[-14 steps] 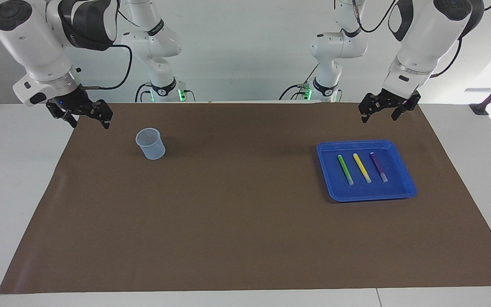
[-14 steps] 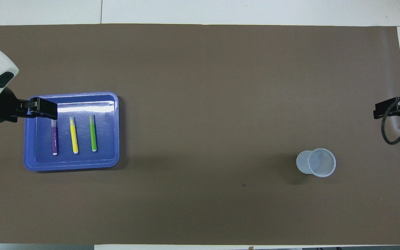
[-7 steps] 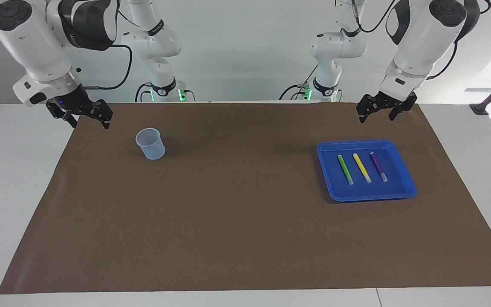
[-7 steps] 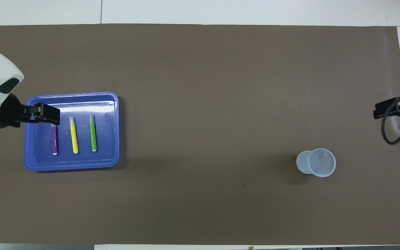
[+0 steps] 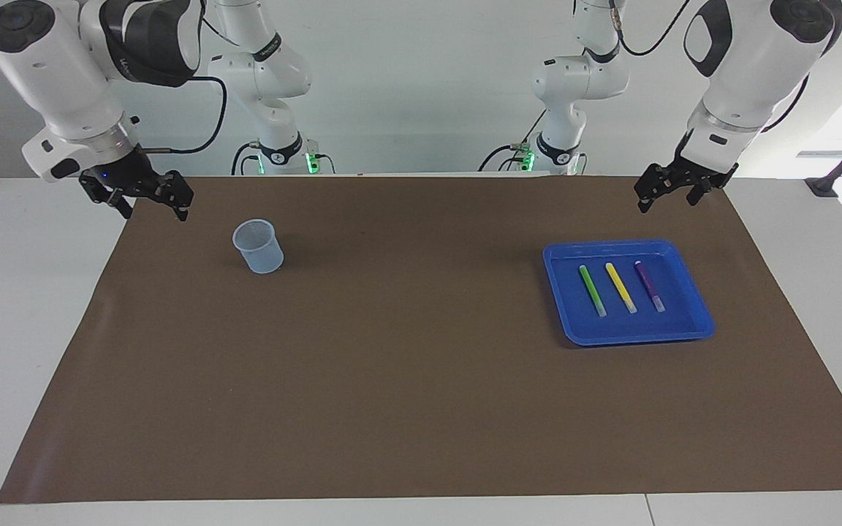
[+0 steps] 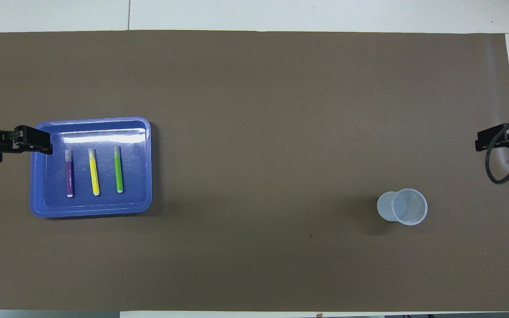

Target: Transfer and insert pens with both arms

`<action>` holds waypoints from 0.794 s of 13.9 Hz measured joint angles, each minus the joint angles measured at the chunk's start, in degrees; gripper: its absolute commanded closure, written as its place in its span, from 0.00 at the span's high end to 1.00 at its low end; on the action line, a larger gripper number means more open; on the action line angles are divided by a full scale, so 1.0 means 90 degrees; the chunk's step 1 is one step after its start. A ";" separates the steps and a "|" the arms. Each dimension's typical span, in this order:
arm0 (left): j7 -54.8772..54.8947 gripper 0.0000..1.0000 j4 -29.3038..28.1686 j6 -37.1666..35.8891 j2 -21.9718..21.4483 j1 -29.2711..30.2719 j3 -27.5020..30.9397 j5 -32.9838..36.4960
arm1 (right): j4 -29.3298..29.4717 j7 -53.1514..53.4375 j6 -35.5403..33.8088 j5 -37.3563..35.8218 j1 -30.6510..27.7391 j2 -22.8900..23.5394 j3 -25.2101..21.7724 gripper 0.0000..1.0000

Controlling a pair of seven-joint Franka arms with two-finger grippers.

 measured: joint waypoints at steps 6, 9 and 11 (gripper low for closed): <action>0.0020 1.00 -0.0169 0.0405 -0.0029 -0.0008 -0.0048 -0.0002 | 0.0000 0.0000 0.0000 0.0000 0.0000 0.0000 0.0000 1.00; 0.0011 1.00 -0.0227 0.0863 -0.0046 0.0029 -0.0033 -0.0002 | 0.0000 0.0000 0.0000 0.0000 0.0000 0.0000 0.0000 1.00; 0.0011 1.00 -0.0231 0.0881 -0.0051 -0.0032 -0.0073 -0.0003 | 0.0000 0.0000 0.0000 0.0000 0.0000 0.0000 0.0000 1.00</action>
